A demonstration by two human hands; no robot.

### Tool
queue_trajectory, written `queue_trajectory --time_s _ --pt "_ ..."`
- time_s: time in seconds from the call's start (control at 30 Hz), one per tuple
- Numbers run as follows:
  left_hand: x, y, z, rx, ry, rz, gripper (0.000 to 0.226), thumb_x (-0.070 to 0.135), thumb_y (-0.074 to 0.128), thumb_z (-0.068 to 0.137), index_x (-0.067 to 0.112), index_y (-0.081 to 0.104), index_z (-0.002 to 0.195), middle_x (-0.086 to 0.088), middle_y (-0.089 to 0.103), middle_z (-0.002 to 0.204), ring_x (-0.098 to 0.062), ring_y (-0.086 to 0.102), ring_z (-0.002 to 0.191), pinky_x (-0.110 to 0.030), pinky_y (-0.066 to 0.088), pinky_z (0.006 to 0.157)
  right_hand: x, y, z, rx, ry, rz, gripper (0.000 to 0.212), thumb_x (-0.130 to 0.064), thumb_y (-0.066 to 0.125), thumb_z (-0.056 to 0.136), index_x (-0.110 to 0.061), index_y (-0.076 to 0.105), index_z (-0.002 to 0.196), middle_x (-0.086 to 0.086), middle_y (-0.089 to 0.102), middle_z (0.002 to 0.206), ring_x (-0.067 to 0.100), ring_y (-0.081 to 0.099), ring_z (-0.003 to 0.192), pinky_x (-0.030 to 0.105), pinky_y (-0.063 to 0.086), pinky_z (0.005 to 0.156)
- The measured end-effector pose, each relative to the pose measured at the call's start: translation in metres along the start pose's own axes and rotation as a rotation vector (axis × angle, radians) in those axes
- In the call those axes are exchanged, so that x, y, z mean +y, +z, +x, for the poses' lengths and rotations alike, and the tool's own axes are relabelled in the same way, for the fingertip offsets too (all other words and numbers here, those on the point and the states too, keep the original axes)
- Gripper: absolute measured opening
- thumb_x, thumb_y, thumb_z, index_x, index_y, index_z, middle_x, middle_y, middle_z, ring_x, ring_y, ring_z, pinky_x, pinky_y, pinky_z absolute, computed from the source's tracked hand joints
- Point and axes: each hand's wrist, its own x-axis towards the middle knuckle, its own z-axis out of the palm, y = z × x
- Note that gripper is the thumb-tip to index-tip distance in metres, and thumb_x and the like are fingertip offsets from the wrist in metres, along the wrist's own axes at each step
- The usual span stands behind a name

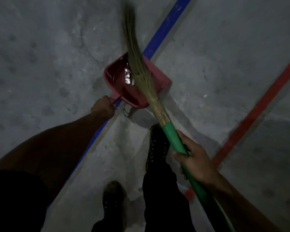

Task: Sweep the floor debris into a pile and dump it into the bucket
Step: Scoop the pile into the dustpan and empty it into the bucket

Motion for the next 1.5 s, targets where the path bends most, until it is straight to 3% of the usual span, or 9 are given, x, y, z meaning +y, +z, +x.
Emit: queue_trajectory --time_s 0.13,0.23,0.4,0.53,0.7,0.97,1.1,1.23,1.5 --pt "-0.005 -0.008 -0.021 0.028 0.056 -0.030 0.033 0.024 0.053 0.096 -0.001 0.051 0.117 -0.024 0.057 0.118 -0.039 0.054 0.109 -0.039 0.043 0.085 -0.002 -0.016 -0.034 0.102 -0.049 0.116 0.072 0.002 0.061 0.090 -0.045 0.043 0.140 -0.003 0.067 0.109 0.005 0.062 0.053 0.025 0.047 0.045" --pt "-0.004 -0.030 -0.055 0.074 0.144 -0.046 0.029 0.017 0.053 0.096 -0.005 0.052 0.115 -0.028 0.058 0.114 -0.040 0.055 0.107 -0.041 0.041 0.085 -0.019 -0.032 -0.064 0.154 -0.100 0.128 0.070 0.001 0.064 0.089 -0.047 0.043 0.136 0.003 0.067 0.098 0.019 0.060 0.049 0.031 0.049 0.043" --pt "-0.010 -0.083 -0.136 0.172 0.184 -0.042 0.025 0.021 0.054 0.095 0.000 0.052 0.110 -0.024 0.061 0.107 -0.038 0.058 0.098 -0.043 0.046 0.080 -0.054 -0.041 -0.138 0.253 -0.100 0.217 0.058 -0.009 0.073 0.085 -0.043 0.048 0.125 0.005 0.065 0.089 0.017 0.060 0.049 0.031 0.049 0.043" --pt "-0.039 -0.130 -0.211 0.363 0.447 0.036 0.023 0.019 0.050 0.096 -0.003 0.053 0.101 -0.025 0.061 0.092 -0.040 0.059 0.079 -0.045 0.048 0.065 -0.078 -0.026 -0.217 0.353 -0.100 0.239 0.045 -0.005 0.065 0.091 -0.026 0.051 0.127 0.010 0.060 0.074 0.017 0.055 0.043 0.030 0.047 0.041" --pt "-0.082 -0.195 -0.308 0.558 0.790 0.168 0.021 0.017 0.052 0.096 -0.003 0.051 0.094 -0.021 0.057 0.077 -0.027 0.048 0.054 -0.032 0.032 0.049 -0.091 0.019 -0.331 0.482 -0.115 0.284 0.039 -0.001 0.061 0.091 -0.019 0.053 0.125 0.012 0.058 0.070 0.014 0.055 0.042 0.028 0.047 0.041" --pt "-0.154 -0.252 -0.433 0.570 1.069 0.206 0.030 0.026 0.047 0.100 -0.002 0.049 0.089 -0.020 0.058 0.072 -0.038 0.057 0.057 -0.035 0.036 0.051 -0.065 0.120 -0.513 0.666 -0.131 0.415 0.025 -0.002 0.061 0.090 -0.011 0.056 0.113 0.010 0.060 0.070 0.013 0.054 0.041 0.024 0.043 0.041" --pt "-0.177 -0.250 -0.490 0.461 1.080 0.187 0.036 0.033 0.045 0.099 -0.001 0.048 0.089 -0.022 0.061 0.079 -0.040 0.060 0.069 -0.039 0.039 0.059 -0.027 0.160 -0.580 0.775 -0.094 0.394 0.015 -0.013 0.064 0.088 -0.022 0.058 0.099 0.009 0.064 0.079 0.011 0.059 0.047 0.026 0.045 0.047" --pt "-0.193 -0.225 -0.542 0.410 1.118 0.223 0.038 0.036 0.046 0.098 -0.001 0.049 0.090 -0.022 0.063 0.082 -0.041 0.061 0.073 -0.036 0.035 0.061 0.013 0.188 -0.631 0.862 -0.032 0.435 0.025 -0.014 0.064 0.083 -0.016 0.057 0.107 0.008 0.062 0.082 0.021 0.062 0.057 0.028 0.047 0.056" --pt "-0.222 -0.113 -0.651 0.357 1.195 0.332 0.036 0.035 0.047 0.099 0.000 0.051 0.096 -0.021 0.063 0.085 -0.040 0.062 0.075 -0.036 0.035 0.058 0.123 0.246 -0.740 0.924 -0.035 0.538 0.029 -0.004 0.060 0.092 -0.009 0.053 0.120 0.011 0.058 0.071 0.011 0.056 0.040 0.024 0.046 0.039"
